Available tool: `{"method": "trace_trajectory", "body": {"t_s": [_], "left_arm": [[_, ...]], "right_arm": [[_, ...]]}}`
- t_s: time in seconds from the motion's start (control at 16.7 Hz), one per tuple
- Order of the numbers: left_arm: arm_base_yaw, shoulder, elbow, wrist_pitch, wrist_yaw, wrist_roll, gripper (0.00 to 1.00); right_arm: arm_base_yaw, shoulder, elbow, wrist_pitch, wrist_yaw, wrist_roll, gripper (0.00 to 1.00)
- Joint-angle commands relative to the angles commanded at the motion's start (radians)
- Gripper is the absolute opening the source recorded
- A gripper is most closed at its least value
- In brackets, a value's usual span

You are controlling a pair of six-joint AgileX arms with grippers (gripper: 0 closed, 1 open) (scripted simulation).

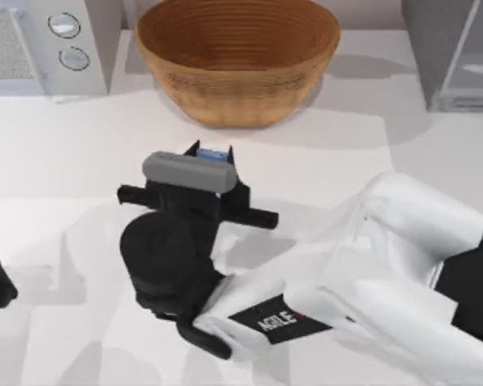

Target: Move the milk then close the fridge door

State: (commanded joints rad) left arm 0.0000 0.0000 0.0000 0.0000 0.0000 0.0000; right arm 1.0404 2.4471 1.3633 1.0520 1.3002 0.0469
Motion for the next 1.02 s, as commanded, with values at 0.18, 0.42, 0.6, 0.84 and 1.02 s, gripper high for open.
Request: {"method": "trace_trajectory", "body": {"t_s": [0.18, 0.42, 0.6, 0.84, 1.02], "left_arm": [[0.0, 0.0, 0.0, 0.0, 0.0, 0.0, 1.0], [0.0, 0.0, 0.0, 0.0, 0.0, 0.0, 1.0], [0.0, 0.0, 0.0, 0.0, 0.0, 0.0, 1.0], [0.0, 0.0, 0.0, 0.0, 0.0, 0.0, 1.0], [0.0, 0.0, 0.0, 0.0, 0.0, 0.0, 1.0]], "right_arm": [[-0.15, -0.134, -0.142, 0.012, -0.167, -0.006, 0.0], [-0.402, -0.355, -0.374, 0.028, -0.499, -0.013, 0.0], [-0.603, -0.537, -0.564, 0.038, -0.774, -0.018, 0.0], [-0.853, -0.771, -0.8, 0.052, -1.084, -0.024, 0.0], [-0.984, -0.901, -0.931, 0.059, -1.221, -0.029, 0.0]]}}
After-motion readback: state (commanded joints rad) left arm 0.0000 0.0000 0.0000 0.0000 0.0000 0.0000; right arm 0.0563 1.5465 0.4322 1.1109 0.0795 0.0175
